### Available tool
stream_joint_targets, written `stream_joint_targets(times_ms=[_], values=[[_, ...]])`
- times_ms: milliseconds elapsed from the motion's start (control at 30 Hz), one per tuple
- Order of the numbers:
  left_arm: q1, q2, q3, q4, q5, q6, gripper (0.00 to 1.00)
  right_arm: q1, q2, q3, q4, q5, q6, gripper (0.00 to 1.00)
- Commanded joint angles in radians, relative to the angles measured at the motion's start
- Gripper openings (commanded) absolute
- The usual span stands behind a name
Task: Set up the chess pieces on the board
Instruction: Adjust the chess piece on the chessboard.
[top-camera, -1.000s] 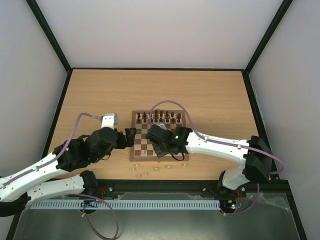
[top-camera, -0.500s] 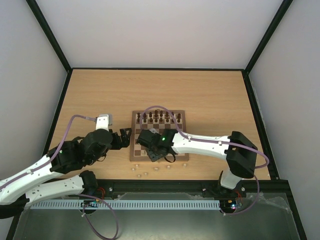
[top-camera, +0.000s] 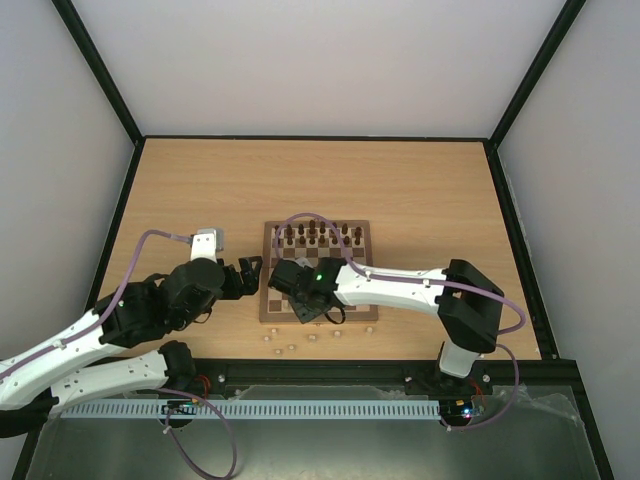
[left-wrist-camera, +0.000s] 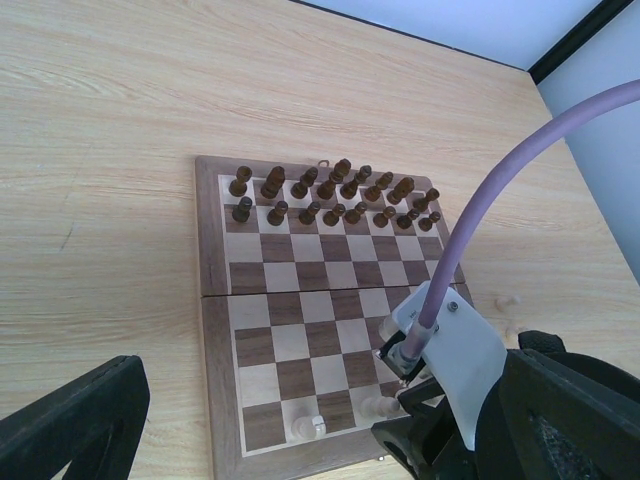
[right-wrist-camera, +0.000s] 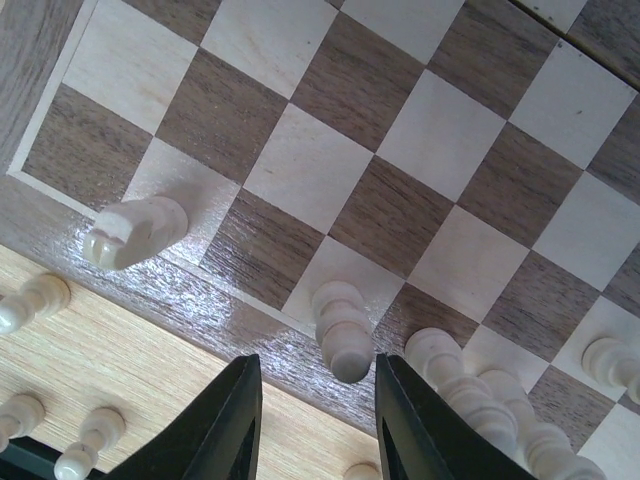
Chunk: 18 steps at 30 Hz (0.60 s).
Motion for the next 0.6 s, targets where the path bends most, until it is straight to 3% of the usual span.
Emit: stream_joint_targets(times_ms=[0,367,567], values=[[0.007,-0.007,-0.011,-0.010,-0.024,-0.006,0.99,-0.013,0.020,0.031,-0.023,0.009,-0.014,0.31],[0.006,0.013,-0.009,-0.001,-0.028,0.002,0.99,-0.021,0.046,0.037,-0.012,-0.015,-0.032,0.18],[0.008,0.021,-0.013,0.004,-0.029,0.005,0.99,-0.021,0.042,0.050,-0.006,-0.026,-0.043,0.15]])
